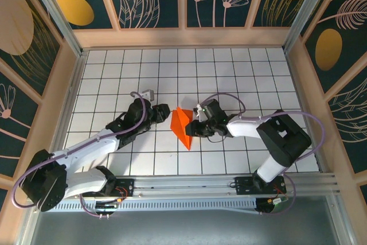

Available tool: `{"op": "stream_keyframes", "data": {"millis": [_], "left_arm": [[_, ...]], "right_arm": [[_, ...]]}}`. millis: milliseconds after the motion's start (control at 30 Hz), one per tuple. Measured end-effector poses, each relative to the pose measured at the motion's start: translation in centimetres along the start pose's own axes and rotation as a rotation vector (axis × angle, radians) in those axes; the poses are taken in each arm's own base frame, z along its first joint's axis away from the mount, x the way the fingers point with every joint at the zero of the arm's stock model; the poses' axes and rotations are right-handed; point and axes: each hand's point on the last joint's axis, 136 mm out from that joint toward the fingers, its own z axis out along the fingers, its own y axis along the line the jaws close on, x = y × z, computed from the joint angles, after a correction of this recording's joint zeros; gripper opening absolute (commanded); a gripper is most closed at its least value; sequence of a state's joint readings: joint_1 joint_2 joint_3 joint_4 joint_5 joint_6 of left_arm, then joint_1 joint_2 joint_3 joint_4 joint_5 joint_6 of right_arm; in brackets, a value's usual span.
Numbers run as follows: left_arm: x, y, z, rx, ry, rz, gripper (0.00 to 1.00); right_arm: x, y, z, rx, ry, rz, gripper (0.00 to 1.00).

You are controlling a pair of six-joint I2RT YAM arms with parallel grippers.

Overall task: Fold a paper plane with a square sheet of paper (fold left side to right side)
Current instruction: Fourth fold the wing at the center of the table, then turn over the paper at the center of the table.

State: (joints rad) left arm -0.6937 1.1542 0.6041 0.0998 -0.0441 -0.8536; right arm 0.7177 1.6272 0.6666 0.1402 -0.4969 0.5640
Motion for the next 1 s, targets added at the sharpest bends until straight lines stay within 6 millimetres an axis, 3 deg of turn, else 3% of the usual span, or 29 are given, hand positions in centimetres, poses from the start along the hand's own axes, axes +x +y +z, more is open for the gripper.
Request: {"op": "stream_keyframes", "data": {"millis": [167, 400, 600, 733, 833, 1000], "left_arm": [[-0.6, 0.3, -0.9, -0.017, -0.034, -0.005, 0.38], [-0.8, 1.1, -2.0, -0.044, -0.061, -0.010, 0.44], [-1.0, 1.1, -3.1, -0.015, -0.076, -0.039, 0.60], [-1.2, 0.8, -3.7, 0.059, -0.070, -0.076, 0.68], [-1.4, -0.3, -4.0, 0.156, -0.057, -0.101, 0.70], [-1.4, -4.8, -5.2, 0.392, -0.007, -0.066, 0.69]], "right_arm": [[0.2, 0.2, 1.1, -0.001, 0.019, -0.002, 0.28], [-0.5, 0.9, 1.3, -0.025, 0.006, -0.008, 0.02], [-2.0, 2.3, 0.7, -0.100, -0.039, -0.041, 0.00], [-3.7, 4.1, -1.9, -0.197, -0.122, -0.088, 0.00], [-5.0, 6.4, -5.0, -0.299, -0.203, -0.160, 0.00], [-6.5, 11.0, -10.7, -0.481, -0.320, -0.329, 0.00]]}}
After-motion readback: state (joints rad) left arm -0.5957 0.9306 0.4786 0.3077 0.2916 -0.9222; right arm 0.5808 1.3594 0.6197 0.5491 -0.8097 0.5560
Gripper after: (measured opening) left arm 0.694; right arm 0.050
